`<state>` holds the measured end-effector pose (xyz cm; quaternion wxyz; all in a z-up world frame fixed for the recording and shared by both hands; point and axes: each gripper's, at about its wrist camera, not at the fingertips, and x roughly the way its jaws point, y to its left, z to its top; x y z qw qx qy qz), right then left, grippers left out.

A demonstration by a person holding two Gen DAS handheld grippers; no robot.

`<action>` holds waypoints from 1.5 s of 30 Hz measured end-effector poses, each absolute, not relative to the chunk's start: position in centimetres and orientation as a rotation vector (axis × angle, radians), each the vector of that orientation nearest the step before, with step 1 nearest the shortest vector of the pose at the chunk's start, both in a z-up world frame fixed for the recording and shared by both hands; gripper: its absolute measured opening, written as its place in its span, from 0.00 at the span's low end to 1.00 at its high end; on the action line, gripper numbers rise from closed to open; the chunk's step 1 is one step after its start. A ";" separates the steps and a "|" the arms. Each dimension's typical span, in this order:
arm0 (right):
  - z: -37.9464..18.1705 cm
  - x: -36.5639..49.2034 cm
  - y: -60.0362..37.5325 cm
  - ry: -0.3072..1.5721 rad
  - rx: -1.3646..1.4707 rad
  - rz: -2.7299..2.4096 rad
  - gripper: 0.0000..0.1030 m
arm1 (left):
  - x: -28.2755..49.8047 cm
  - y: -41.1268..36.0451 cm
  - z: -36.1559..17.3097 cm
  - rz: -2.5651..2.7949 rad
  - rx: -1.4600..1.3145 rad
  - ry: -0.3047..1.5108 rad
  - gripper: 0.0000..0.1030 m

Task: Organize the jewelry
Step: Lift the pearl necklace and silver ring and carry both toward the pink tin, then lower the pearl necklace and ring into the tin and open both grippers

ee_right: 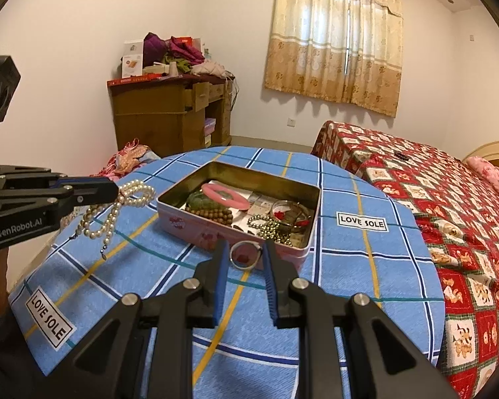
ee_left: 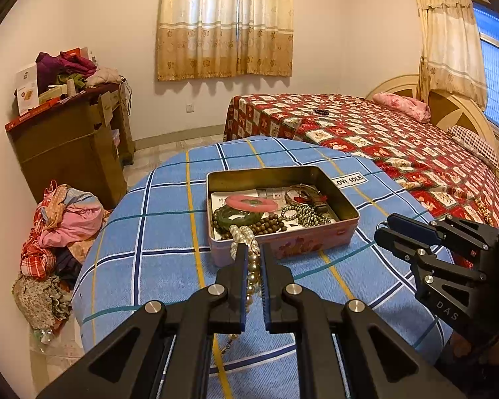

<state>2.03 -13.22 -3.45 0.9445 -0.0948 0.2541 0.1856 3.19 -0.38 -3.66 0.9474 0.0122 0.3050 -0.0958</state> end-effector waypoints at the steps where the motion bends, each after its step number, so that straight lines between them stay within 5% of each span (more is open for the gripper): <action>1: -3.4 2.1 -13.3 0.515 -0.190 0.376 0.22 | 3.2 -0.4 -3.6 -0.196 0.024 0.619 0.06; 45: -0.1 9.9 -13.4 0.482 -0.195 0.337 0.22 | 11.0 -1.4 -1.2 -0.199 0.091 0.592 0.06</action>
